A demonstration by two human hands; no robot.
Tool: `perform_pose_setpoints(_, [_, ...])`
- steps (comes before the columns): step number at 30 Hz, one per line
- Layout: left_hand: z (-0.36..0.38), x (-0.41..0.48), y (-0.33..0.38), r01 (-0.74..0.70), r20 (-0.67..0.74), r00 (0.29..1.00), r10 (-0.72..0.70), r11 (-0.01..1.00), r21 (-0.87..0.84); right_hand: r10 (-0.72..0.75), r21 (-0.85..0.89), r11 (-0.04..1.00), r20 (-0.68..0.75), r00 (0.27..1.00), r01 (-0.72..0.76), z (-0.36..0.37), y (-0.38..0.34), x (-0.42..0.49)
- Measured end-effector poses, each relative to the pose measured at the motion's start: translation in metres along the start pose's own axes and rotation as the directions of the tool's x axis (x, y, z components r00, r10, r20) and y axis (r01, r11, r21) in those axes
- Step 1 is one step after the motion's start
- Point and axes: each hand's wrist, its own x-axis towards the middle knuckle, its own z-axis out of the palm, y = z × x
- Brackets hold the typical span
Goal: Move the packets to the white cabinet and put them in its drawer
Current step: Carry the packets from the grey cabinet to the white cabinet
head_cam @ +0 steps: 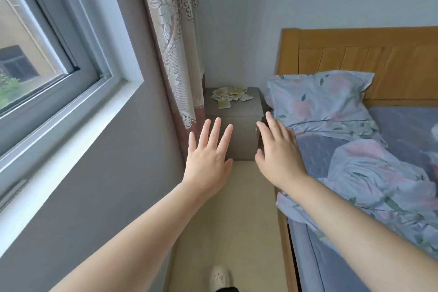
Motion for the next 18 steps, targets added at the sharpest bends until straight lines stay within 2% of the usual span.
perform_pose_setpoints(7, [0.068,0.213,-0.06,-0.025,0.053,0.998,0.029,0.997,-0.068,0.117,-0.052,0.992,0.034,0.992,-0.116,0.063,0.057,0.19])
perform_pose_setpoints(12, [0.114,0.335,-0.079,-0.029,0.082,0.996,0.036,0.997,-0.077,0.166,-0.075,0.984,0.086,0.982,-0.159,0.11,0.104,0.289])
perform_pose_setpoints(18, [0.195,0.455,-0.096,0.072,0.181,0.983,-0.037,0.98,-0.186,0.169,-0.083,0.984,0.151,0.974,-0.158,0.188,0.173,0.394])
